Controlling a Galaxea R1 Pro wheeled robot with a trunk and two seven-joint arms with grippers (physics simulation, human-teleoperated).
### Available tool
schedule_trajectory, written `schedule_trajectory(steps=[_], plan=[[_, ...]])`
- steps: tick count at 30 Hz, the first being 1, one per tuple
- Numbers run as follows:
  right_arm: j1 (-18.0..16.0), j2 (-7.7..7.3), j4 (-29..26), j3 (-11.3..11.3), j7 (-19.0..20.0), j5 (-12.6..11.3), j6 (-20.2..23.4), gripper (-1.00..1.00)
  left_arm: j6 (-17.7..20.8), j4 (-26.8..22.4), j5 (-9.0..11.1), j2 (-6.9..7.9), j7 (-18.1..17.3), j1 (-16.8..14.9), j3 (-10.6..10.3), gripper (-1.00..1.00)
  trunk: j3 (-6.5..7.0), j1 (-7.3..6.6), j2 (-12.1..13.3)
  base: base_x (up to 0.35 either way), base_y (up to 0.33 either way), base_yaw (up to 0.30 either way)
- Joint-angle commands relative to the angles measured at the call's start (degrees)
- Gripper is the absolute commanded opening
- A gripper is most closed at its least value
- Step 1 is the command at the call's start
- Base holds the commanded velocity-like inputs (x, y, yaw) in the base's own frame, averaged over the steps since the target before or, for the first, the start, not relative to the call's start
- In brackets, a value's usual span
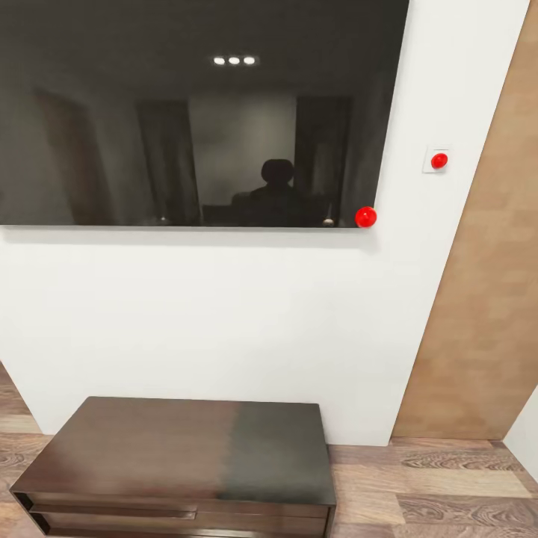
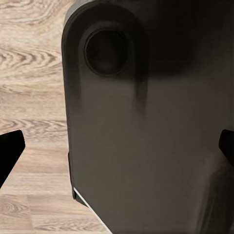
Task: In the bedroom, move the book from the bed onto either nightstand, and place the two sandals side by side next to the bed.
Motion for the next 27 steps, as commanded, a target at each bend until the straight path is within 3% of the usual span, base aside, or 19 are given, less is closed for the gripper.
schedule_trajectory(steps=[1,27], plan=[[0.0,0.00,0.0,0.0,0.0,0.0,-0.1,1.00,0.0,-0.1,0.0,0.01,-0.1,0.0,0.0,1.00,-0.05,0.00,0.0,0.000,0.000,0.009],[0.0,0.00,0.0,0.0,0.0,0.1,0.0,1.00,-0.1,-0.1,0.1,-0.04,0.0,0.0,0.1,1.00,-0.05,0.00,0.0,0.000,0.000,0.158]])
